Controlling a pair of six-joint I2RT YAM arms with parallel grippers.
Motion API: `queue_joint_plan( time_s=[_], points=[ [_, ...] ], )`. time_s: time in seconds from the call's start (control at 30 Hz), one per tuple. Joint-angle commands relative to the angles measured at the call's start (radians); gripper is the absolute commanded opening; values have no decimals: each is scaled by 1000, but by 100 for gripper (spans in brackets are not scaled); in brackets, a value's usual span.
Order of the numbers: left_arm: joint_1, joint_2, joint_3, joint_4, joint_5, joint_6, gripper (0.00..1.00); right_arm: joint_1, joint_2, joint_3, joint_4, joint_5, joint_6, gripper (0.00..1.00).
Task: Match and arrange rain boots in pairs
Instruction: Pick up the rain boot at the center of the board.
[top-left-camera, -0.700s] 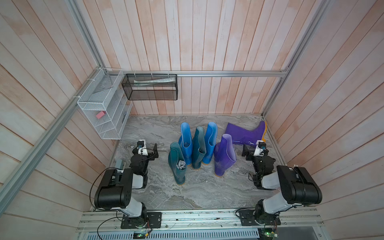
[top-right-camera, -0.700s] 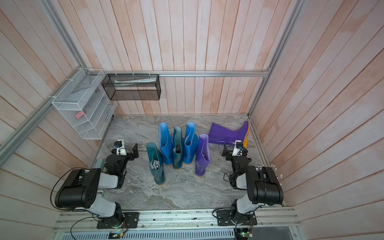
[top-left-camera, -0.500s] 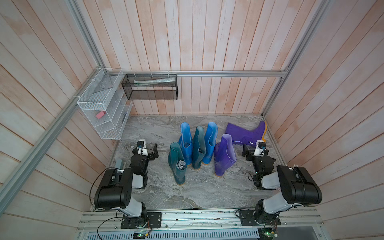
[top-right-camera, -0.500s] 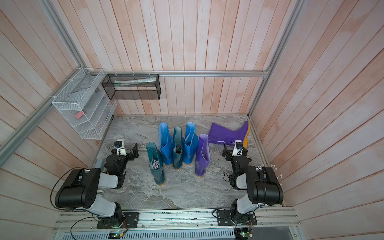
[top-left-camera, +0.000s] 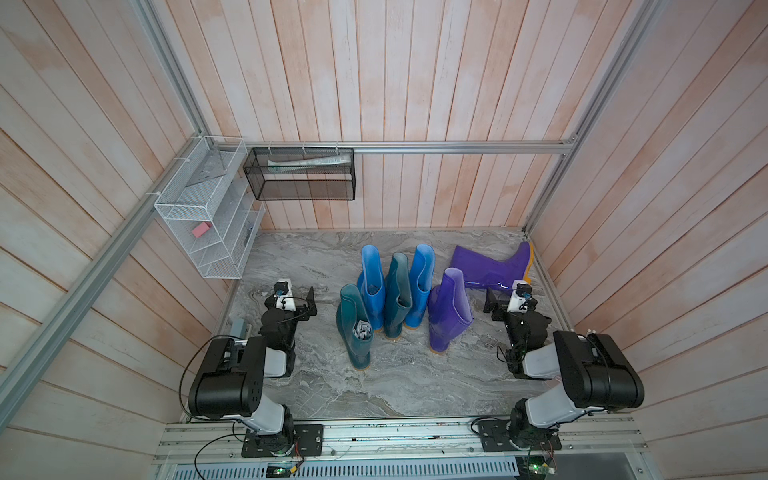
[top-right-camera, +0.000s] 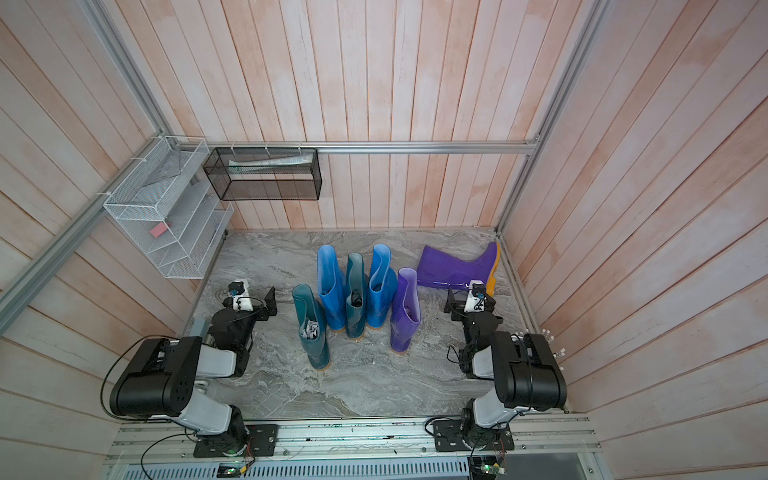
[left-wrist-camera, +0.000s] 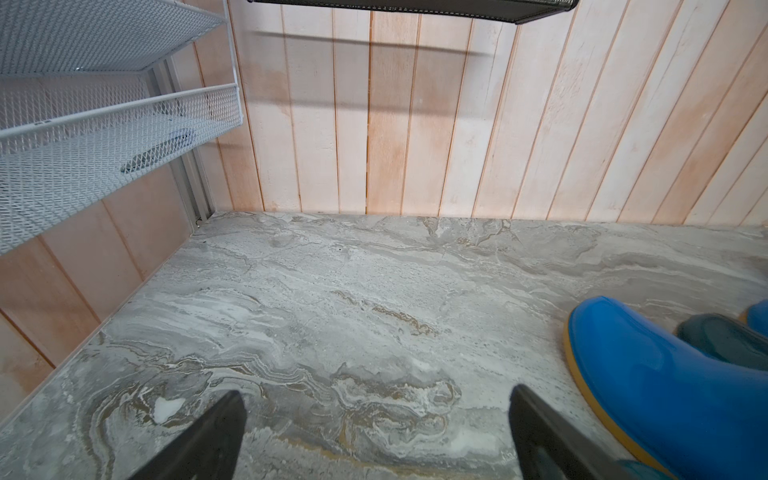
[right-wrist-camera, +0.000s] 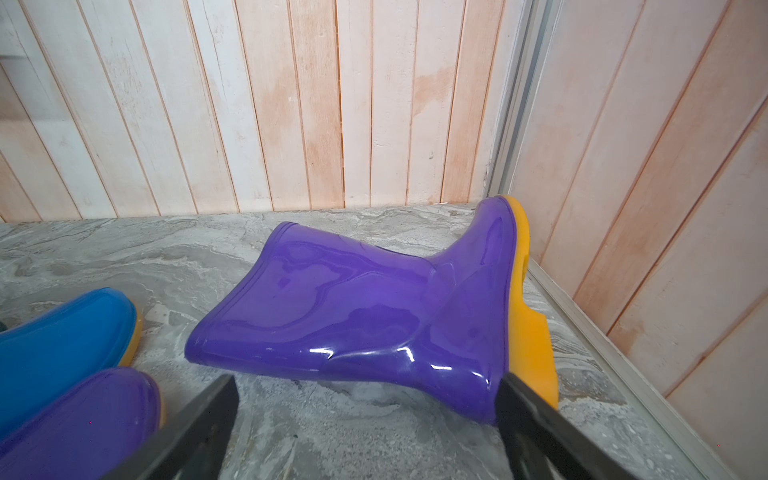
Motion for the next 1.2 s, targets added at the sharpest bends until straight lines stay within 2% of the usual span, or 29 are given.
queue_joint_plan(
  time_s=[0.0, 0.63, 0.7, 0.77, 0.83, 0.9, 1.07, 1.17],
  points=[
    [-1, 11, 16, -11, -2, 5, 100, 6, 12, -1, 19, -7, -8, 98],
    [8, 10, 16, -10, 5, -2, 100, -12, 11, 14, -7, -16, 12, 98],
    [-2, -7, 18, -23, -73, -17, 100, -12, -9, 28, -51, 29, 28, 98],
    [-5, -89, 53, -156, -191, -48, 100, -9, -95, 78, -210, 106, 50, 98],
    [-5, -186, 94, -297, -252, -83, 100, -10, -179, 165, -426, 174, 65, 98],
    [-6, -283, 142, -447, -298, -142, 100, -9, -249, 246, -594, 188, 53, 98],
    [-37, -489, 335, -884, -291, -286, 100, -1, -436, 345, -791, 167, 121, 98],
    [-55, -553, 501, -1136, -233, -382, 100, 4, -516, 460, -987, 142, 193, 98]
  ],
)
